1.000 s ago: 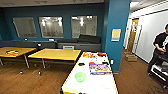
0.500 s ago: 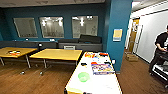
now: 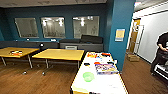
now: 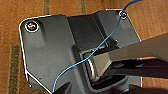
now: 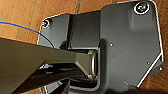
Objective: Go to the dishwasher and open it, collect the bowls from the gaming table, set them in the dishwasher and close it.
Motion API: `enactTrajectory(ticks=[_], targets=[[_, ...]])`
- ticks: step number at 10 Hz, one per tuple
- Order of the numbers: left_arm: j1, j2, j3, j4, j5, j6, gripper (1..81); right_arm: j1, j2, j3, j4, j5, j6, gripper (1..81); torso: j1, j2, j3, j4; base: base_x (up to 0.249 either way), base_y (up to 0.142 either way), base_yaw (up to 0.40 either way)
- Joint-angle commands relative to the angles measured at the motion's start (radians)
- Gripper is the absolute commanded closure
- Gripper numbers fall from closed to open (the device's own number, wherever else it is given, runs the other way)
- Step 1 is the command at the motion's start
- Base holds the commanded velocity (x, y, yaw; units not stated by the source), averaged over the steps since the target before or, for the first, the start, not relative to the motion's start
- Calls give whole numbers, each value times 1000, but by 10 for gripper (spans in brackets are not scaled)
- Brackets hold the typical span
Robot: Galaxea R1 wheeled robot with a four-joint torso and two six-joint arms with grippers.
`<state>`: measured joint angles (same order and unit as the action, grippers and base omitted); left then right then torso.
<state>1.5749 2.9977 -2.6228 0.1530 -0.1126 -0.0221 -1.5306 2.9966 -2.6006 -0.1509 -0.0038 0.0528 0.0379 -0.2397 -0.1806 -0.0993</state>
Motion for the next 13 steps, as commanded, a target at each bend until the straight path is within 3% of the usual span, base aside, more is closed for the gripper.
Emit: enactTrajectory(ticks=[1,5,10,13], targets=[[-43,3,6,2,44,7,10,59,-5,8,-1,-51,-2,10,0,0,0,0,0,121,0],[-43,5,6,2,44,7,10,60,-5,8,-1,-50,-2,10,0,0,0,0,0,107,0],[-43,5,7,8,44,7,10,59,-5,8,1,-50,-2,10,0,0,0,0,0,0,0],[-43,5,9,11,44,7,10,59,-5,4,2,-50,-2,10,-2,-1,0,0,119,0,0]])
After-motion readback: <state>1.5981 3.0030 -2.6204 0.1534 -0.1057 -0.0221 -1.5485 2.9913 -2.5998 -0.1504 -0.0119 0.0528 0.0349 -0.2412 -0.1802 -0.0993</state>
